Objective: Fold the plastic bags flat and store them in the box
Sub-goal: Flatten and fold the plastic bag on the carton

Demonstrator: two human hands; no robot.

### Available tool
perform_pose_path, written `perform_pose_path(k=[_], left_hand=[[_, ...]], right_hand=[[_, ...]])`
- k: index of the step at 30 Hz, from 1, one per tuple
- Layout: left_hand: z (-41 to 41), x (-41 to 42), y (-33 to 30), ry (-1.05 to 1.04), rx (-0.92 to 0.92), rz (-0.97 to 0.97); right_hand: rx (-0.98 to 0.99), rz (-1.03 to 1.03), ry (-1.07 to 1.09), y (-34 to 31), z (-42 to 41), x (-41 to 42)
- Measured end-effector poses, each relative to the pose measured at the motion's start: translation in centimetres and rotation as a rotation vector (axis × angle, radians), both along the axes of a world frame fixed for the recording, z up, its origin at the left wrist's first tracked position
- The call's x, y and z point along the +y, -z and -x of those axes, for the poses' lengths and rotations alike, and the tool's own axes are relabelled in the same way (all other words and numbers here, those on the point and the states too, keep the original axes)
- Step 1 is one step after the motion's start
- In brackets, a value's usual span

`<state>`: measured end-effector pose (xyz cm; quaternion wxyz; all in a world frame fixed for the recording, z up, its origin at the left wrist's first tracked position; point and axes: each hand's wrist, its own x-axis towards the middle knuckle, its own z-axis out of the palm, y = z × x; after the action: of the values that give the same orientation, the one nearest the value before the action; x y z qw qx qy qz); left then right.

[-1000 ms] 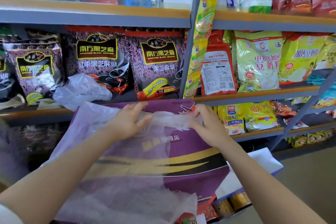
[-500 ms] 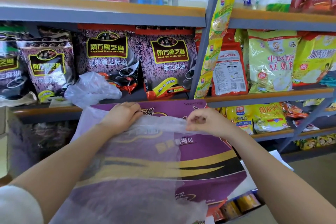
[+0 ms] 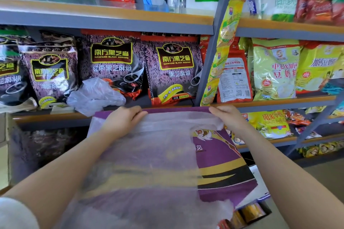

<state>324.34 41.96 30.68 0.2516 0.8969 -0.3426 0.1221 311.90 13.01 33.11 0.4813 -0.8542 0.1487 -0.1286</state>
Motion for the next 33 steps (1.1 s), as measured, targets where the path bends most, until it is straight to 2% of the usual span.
perform_pose_path(k=[4, 6, 9, 12, 15, 18, 22, 24, 26, 30, 33], left_hand=[[0.4, 0.2, 0.1, 0.018, 0.080, -0.153], [0.5, 0.2, -0.2, 0.048, 0.110, -0.160], [0.6, -0.2, -0.4, 0.082, 0.108, -0.127], [1.2, -0.3, -0.5, 0.117, 0.120, -0.048], [2.0, 0.5, -0.1, 0.114, 0.088, 0.097], [2.6, 2.6, 0.2, 0.006, -0.040, 0.152], [2.5, 6.5, 0.4, -0.274, -0.069, 0.101], [2.3, 7.9, 0.8, -0.434, 0.023, 0.069], [2.3, 8.6, 1.0, -0.505, 0.189, 0.117], [2.7, 8.3, 0.3, -0.452, 0.380, 0.280], [3.8, 7.7, -1.0, -0.303, 0.445, 0.598]], right_hand=[[0.120, 0.122, -0.064, 0.5, 0.3, -0.5], [0.157, 0.232, -0.094, 0.5, 0.5, -0.1], [0.134, 0.479, -0.175, 0.0, 0.6, 1.6], [0.038, 0.818, -0.298, 0.0, 0.5, 4.5], [-0.034, 0.959, -0.342, 0.8, -0.2, 6.9], [-0.109, 0.944, -0.335, 1.9, -1.1, 8.1], [-0.184, 0.795, -0.254, 2.0, -2.0, 8.8], [-0.158, 0.765, -0.222, 1.7, -2.3, 8.9], [-0.122, 0.728, -0.204, 1.5, -2.4, 9.3], [-0.050, 0.694, -0.292, 0.8, -2.5, 11.1], [-0.089, 0.628, -0.390, 0.1, -2.4, 13.3]])
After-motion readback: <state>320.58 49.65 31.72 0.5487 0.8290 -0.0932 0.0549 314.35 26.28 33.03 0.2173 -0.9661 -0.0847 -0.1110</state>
